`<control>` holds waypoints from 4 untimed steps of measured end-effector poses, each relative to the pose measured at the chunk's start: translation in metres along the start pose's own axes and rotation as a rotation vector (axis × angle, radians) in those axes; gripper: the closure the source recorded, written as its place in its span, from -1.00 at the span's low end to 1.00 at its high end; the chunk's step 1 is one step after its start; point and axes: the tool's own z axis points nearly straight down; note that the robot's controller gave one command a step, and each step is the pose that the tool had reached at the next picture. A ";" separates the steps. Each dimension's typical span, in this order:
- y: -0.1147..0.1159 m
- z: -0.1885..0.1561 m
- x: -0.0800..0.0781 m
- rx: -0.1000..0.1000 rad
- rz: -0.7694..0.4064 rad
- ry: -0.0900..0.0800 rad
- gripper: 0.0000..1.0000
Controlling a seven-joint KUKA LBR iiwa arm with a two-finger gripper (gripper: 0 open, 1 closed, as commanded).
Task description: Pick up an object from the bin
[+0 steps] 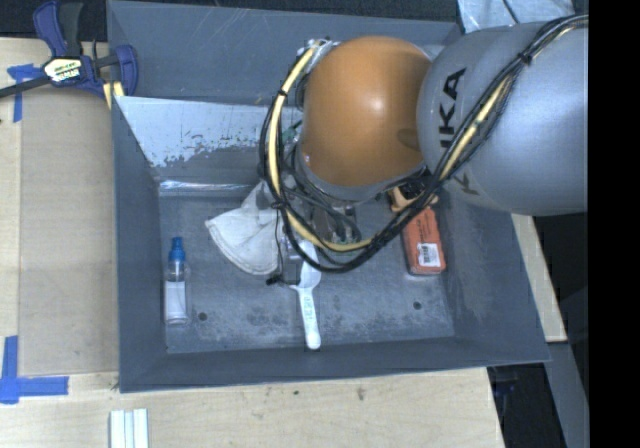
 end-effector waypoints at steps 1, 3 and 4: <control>-0.018 0.043 -0.006 0.005 -0.048 0.018 -1.00; -0.041 0.114 -0.028 0.004 0.149 0.012 -1.00; -0.028 0.087 -0.044 0.003 -0.123 0.019 -1.00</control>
Offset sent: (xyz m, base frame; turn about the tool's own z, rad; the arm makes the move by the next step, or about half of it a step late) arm 0.0354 -0.0443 -0.1242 0.1614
